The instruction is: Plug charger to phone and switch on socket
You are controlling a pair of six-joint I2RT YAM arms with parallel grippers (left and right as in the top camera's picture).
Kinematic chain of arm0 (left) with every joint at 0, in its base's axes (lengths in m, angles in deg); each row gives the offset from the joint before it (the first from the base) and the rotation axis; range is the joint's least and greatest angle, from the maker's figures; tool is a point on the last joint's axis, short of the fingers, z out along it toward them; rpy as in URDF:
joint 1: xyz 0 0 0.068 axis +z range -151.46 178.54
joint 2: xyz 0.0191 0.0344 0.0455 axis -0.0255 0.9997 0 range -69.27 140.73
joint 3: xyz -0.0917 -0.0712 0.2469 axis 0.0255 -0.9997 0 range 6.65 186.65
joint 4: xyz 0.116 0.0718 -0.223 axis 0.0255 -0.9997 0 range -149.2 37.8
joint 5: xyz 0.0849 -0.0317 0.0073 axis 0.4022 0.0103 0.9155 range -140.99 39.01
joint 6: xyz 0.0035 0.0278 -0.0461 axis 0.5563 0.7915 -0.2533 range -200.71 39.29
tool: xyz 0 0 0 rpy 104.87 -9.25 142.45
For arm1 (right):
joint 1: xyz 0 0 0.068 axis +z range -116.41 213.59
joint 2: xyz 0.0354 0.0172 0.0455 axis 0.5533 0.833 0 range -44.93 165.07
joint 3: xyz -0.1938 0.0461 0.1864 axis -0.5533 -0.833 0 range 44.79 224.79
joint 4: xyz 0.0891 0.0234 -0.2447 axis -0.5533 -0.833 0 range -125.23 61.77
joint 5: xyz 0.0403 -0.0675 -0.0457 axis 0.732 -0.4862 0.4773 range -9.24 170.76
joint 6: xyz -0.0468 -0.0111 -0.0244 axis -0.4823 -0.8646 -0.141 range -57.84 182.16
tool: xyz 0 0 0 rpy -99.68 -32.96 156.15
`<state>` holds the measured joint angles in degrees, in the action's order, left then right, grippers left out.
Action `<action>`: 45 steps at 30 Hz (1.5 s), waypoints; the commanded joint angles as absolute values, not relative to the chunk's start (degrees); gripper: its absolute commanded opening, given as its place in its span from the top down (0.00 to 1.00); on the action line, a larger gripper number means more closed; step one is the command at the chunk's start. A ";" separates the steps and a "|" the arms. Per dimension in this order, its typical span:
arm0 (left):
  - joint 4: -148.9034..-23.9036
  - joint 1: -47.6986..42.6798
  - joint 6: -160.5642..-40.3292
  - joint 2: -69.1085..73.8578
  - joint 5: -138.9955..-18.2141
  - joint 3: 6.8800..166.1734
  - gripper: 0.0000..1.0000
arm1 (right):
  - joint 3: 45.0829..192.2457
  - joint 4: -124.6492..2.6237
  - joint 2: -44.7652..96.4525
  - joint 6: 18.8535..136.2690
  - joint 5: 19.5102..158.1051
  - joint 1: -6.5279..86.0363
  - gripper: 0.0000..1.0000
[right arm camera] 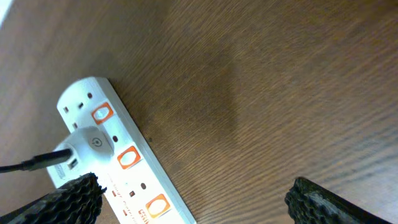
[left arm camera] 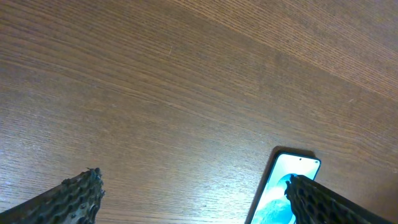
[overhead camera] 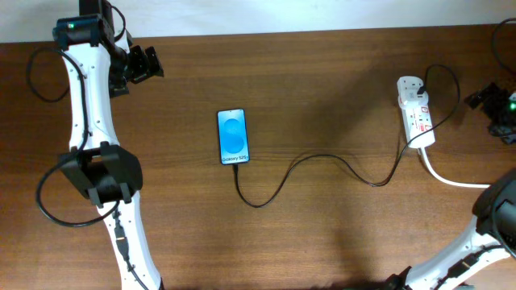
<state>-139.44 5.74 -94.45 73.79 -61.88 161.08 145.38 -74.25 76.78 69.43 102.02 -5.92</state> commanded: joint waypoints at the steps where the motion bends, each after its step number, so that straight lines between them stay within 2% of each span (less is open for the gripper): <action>1: -139.48 5.85 -94.80 73.86 -61.86 161.85 0.01 | 145.82 -73.81 79.25 67.00 100.53 -2.99 0.01; 4: -139.48 5.85 -94.80 73.88 -61.64 161.85 0.01 | 145.82 -73.44 80.85 67.03 96.75 -0.98 0.01; 23: -139.48 5.83 -94.80 73.88 -61.64 161.85 0.00 | 145.82 -70.16 86.70 66.81 93.45 3.96 0.02; 45: -139.48 5.83 -94.80 73.88 -61.64 161.85 0.01 | 145.67 -73.66 86.70 66.81 92.10 4.07 0.02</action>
<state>-139.44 5.74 -94.45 73.79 -61.88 161.08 146.15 -72.37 85.52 67.75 92.58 3.00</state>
